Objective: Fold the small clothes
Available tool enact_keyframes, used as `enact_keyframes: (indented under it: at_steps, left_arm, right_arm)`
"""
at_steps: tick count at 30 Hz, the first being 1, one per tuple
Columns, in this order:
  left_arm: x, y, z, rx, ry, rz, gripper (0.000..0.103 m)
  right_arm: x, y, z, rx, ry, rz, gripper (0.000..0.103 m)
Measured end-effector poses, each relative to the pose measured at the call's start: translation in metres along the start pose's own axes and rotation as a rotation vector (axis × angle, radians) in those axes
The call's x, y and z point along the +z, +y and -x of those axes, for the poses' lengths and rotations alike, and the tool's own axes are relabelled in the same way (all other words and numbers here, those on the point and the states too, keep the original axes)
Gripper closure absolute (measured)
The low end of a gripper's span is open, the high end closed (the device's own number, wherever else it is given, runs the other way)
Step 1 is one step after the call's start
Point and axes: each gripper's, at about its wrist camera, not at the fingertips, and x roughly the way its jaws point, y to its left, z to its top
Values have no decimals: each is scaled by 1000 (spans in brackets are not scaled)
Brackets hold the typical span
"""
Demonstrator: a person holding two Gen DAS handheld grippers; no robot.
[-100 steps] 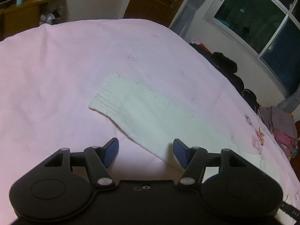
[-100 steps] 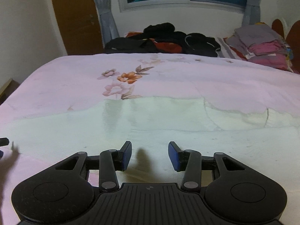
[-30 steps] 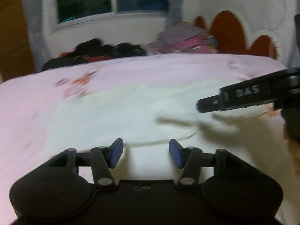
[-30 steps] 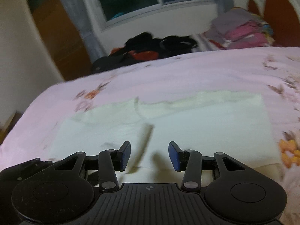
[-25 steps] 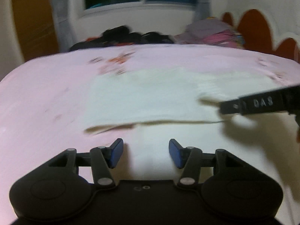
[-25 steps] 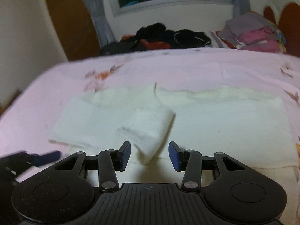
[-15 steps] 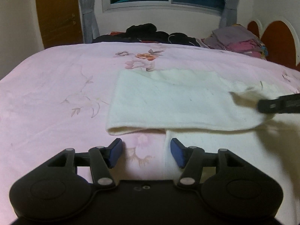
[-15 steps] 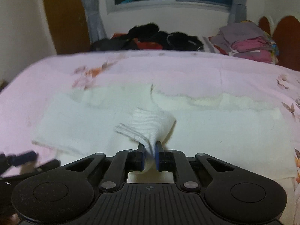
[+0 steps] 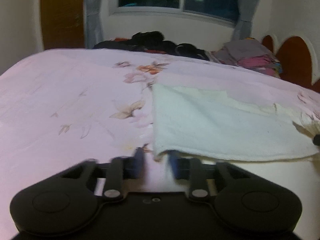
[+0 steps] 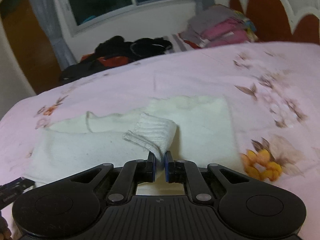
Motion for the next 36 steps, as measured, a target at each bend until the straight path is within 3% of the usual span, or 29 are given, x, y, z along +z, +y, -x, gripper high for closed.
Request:
enact_keyframes:
  at_steps: [2,10,17,20,24,26,28,31,36]
  left_arm:
    - [-2,-7,2,4,-16,-39,91]
    - [-8,-10,1,14,-12,-67,92]
    - [-6,-9,2,9,1,-69,92]
    - [-3,-9,2,5,14,-80,92]
    - [5,-4,12,-54,45,-35,76]
    - [9,-3,21,-79,41,-38,75]
    - [13,-1,27,-91,29,-31,70]
    - [26,0,23,-92,20,2,54]
    - [53,4,-22,-72,46,92,53]
  right_arm:
    - [-2,-10,0,-5,5,-22,94]
    - [-3,-34,5,-55,-1,-85,94]
    - [-6,-39,8,-116,-22,-29,97]
    - [-7,-43,5,-122,11,12,97]
    - [-1,-44,15,-45,-17,6,92]
    - [2,-44,12,-45,-15,5,71]
    - [4,-45,7,-42,-10,3,70]
    - [6,-47,2,-43,-6,-4,70]
    - [12,-55,-10,-30,24,-60,70]
